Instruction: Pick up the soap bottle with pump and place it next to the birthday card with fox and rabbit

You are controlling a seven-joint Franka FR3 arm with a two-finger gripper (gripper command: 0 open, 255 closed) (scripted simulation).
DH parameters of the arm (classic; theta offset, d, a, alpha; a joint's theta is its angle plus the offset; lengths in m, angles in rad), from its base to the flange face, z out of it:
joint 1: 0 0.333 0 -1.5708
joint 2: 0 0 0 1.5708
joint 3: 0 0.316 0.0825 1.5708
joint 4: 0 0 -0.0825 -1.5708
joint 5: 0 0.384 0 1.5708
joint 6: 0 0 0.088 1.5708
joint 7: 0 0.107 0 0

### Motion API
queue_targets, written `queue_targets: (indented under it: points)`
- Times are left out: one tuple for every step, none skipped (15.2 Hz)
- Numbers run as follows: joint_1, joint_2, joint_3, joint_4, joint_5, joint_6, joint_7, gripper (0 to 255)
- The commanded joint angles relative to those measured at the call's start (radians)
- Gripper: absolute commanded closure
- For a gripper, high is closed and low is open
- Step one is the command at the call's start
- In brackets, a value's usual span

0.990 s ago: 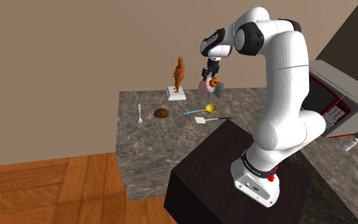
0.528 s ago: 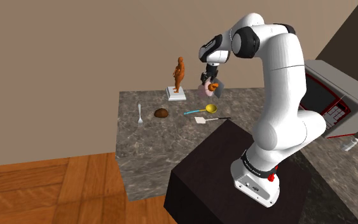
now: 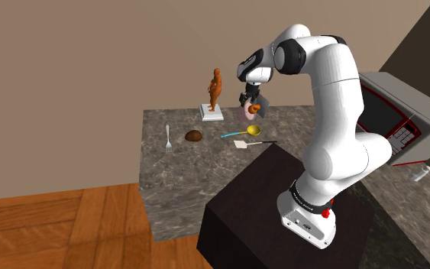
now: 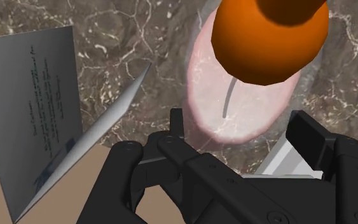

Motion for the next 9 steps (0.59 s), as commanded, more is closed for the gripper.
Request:
queue_targets:
  points:
    - [-0.003, 0.023, 0.004, 0.005, 0.003, 0.011, -0.002, 255]
    - [-0.005, 0.034, 0.006, 0.010, 0.005, 0.018, -0.002, 255]
    - [-0.006, 0.043, 0.007, 0.013, 0.006, 0.023, -0.003, 255]
    - [-0.006, 0.043, 0.007, 0.013, 0.006, 0.023, -0.003, 255]
    - [-0.006, 0.043, 0.007, 0.013, 0.006, 0.023, -0.003, 255]
    - [-0.006, 0.043, 0.007, 0.014, 0.006, 0.023, -0.003, 255]
    - [-0.006, 0.043, 0.007, 0.013, 0.006, 0.023, -0.003, 255]
    - [-0.006, 0.043, 0.007, 0.013, 0.006, 0.023, -0.003, 255]
    - [-0.006, 0.043, 0.007, 0.013, 0.006, 0.023, -0.003, 255]
